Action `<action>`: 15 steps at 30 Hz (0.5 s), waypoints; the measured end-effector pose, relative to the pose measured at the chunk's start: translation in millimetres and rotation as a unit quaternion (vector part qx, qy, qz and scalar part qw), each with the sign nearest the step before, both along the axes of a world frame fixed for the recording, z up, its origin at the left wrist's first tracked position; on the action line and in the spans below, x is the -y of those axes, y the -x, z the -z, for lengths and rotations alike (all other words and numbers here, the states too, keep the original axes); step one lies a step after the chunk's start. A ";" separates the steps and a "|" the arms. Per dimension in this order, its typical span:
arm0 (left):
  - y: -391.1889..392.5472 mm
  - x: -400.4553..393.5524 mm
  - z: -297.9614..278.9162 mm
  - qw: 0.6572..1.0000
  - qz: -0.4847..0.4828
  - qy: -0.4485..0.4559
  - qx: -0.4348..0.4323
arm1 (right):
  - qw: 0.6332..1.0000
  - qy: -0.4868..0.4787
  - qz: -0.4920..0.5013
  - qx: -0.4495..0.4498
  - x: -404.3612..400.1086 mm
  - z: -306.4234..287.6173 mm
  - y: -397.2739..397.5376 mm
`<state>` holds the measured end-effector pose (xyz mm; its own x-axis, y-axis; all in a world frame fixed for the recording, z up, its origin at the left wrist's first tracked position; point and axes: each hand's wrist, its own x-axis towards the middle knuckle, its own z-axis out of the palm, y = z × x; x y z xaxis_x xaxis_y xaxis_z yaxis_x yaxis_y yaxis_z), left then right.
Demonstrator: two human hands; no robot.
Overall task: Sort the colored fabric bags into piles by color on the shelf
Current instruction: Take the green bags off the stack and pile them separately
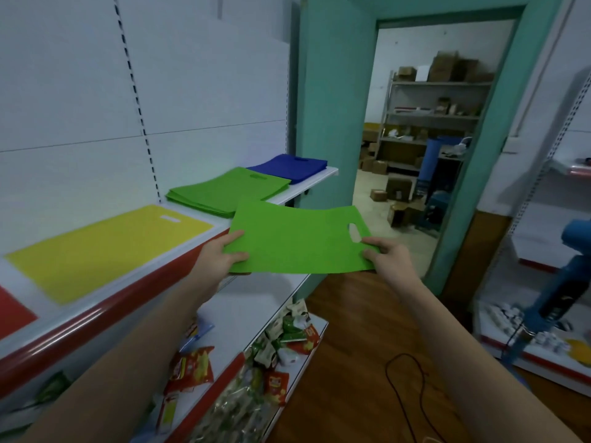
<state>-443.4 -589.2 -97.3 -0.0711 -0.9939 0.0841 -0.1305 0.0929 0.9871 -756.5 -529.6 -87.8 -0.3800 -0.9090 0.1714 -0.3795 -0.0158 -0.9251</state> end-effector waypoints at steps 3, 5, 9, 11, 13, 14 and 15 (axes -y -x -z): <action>19.2 26.9 0.2 1.000 -0.024 -0.002 -0.013 | 0.999 -0.006 -0.037 0.029 36.3 1.0 17.4; 32.8 41.3 -1.2 0.998 -0.044 -0.018 -0.039 | 0.996 -0.010 -0.064 0.055 63.0 1.0 30.2; 58.2 61.8 -10.4 0.996 -0.074 -0.007 -0.039 | 0.992 -0.007 -0.107 0.063 118.6 -3.9 59.5; 65.2 71.1 -13.6 0.995 -0.094 -0.001 -0.036 | 0.989 -0.007 -0.128 0.075 142.6 -9.6 69.2; 68.1 78.6 -17.0 0.993 -0.112 0.004 -0.039 | 0.986 0.000 -0.151 0.074 163.3 -17.9 72.9; 69.3 82.4 -19.5 0.992 -0.118 0.006 -0.038 | 0.984 0.004 -0.162 0.074 175.2 -22.3 73.6; 69.7 86.8 -21.3 0.991 -0.126 0.005 -0.036 | 0.982 0.006 -0.174 0.076 187.8 -26.2 73.4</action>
<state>-513.1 -676.0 -76.0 0.1856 -0.9786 0.0890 -0.0798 0.0752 0.9940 -829.8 -717.4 -61.6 -0.0683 -0.9865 0.1487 -0.2073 -0.1318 -0.9694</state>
